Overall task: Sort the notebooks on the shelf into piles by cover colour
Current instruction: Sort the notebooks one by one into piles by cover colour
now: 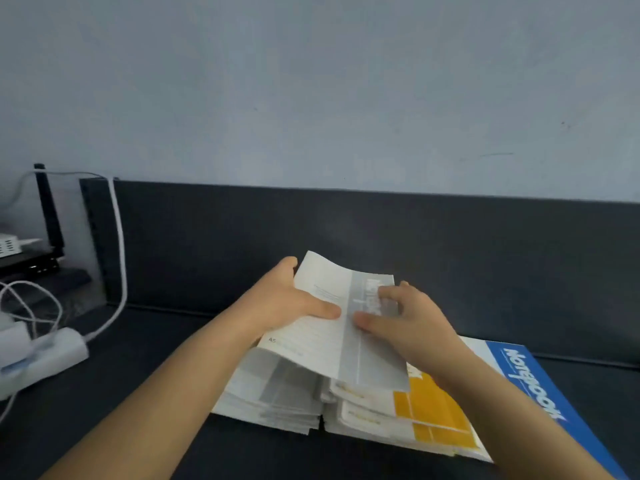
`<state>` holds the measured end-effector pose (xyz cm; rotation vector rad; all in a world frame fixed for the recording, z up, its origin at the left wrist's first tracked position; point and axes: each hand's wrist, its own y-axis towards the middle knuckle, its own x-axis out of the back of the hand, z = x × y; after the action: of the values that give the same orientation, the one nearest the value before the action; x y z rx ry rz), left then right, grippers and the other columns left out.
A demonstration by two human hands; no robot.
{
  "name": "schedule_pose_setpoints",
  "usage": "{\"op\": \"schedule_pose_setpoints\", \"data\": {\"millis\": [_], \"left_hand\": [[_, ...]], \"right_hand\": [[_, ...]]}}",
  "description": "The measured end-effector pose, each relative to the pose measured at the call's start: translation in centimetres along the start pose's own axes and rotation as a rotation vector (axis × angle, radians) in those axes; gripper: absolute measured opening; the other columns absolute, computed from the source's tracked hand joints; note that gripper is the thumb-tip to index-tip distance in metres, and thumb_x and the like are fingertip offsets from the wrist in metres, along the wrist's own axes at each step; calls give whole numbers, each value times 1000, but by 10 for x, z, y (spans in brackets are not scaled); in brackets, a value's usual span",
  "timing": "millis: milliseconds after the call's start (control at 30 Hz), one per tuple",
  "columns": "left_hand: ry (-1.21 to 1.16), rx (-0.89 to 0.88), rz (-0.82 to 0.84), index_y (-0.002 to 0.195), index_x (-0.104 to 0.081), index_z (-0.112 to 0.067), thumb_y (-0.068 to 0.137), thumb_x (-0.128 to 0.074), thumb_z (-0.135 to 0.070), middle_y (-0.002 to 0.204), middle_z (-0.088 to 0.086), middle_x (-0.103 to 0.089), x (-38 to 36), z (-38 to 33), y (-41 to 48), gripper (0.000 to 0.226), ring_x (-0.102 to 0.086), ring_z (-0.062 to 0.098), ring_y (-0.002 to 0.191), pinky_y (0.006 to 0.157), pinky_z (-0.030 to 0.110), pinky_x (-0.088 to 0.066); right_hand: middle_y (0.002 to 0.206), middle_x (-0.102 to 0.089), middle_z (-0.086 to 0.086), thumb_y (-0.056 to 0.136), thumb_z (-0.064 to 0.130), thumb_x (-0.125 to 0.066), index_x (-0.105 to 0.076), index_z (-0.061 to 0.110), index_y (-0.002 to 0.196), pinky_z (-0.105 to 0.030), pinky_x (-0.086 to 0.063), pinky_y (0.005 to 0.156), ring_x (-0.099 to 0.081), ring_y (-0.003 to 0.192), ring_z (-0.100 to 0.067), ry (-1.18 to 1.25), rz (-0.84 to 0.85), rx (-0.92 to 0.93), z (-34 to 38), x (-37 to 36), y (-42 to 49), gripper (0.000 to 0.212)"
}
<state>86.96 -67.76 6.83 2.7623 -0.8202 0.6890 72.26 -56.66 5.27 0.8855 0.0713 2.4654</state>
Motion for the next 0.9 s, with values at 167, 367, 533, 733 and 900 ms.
{"op": "schedule_pose_setpoints", "data": {"millis": [167, 367, 533, 733, 900], "left_hand": [[231, 41, 22, 106, -55, -24, 59, -92, -33, 110, -9, -59, 51, 40, 5, 61, -60, 10, 100, 85, 32, -54], [838, 124, 225, 156, 2, -19, 75, -42, -84, 162, 8, 12, 27, 96, 12, 113, 2, 28, 149, 118, 43, -11], [1026, -24, 108, 155, -3, -17, 92, -28, -70, 163, 8, 7, 27, 86, 13, 87, 4, 26, 150, 118, 44, -12], [1020, -195, 11, 155, -11, -25, 87, -13, -75, 163, -3, -9, 3, 35, 9, 84, -7, 21, 150, 116, 41, -17], [1012, -296, 39, 154, -17, -23, 86, -13, -77, 161, -1, -17, -61, -10, -1, 87, -13, 24, 148, 116, 42, -18]], "right_hand": [[126, -49, -5, 91, 40, -55, -54, 9, 121, -24, -39, 81, -49, 105, -19, -445, 36, 119, 24, -81, 21, 43], [140, -43, -16, 96, 28, -31, -41, 9, 137, -54, -2, 115, -28, 137, -30, -1078, 354, 20, 9, -126, 25, 46], [157, -15, -16, 98, 31, -34, -38, 10, 143, -47, -4, 119, -4, 147, -26, -955, 223, 101, 9, -107, 23, 49], [159, -13, -11, 102, 37, -28, -34, 13, 145, -45, -13, 118, -5, 147, -26, -925, 16, 46, -8, -41, 5, 50], [157, -21, -8, 101, 42, -30, -35, 16, 144, -46, -21, 115, -15, 145, -28, -940, 12, -128, -45, 31, -24, 50]]}}
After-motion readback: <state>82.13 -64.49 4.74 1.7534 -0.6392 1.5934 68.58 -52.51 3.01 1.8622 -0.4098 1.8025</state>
